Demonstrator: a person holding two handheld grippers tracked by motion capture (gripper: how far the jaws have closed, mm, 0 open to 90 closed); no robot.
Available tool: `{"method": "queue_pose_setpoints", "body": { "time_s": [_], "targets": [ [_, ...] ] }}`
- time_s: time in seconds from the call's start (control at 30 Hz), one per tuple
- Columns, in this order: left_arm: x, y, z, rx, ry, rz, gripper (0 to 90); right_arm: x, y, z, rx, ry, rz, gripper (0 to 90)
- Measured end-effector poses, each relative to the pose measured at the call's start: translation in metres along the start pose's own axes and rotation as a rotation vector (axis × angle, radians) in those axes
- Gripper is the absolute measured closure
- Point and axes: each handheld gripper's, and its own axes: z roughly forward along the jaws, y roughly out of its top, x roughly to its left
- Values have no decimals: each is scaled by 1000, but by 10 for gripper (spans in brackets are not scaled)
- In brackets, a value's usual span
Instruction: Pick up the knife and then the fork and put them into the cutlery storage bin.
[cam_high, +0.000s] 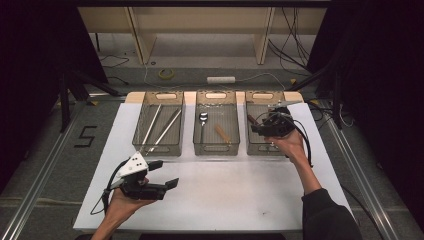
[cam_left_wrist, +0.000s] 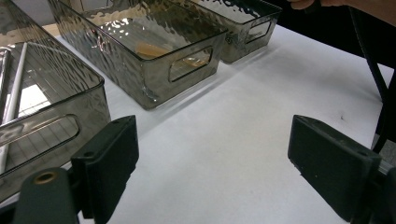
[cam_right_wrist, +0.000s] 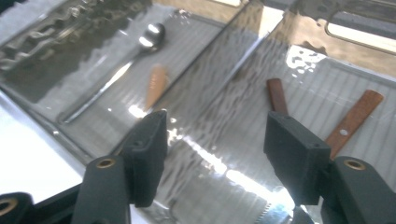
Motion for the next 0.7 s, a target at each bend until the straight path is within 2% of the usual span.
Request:
{"method": "queue_pose_setpoints", "body": {
  "time_s": [0.47,0.7],
  "targets": [
    [0,0,-1,1,5,-1,158,33,-23,-24,-136,71,-16,361],
    [0,0,-1,1,7,-3,158,43,-30,-32,-164,104,-24,342]
  ]
}}
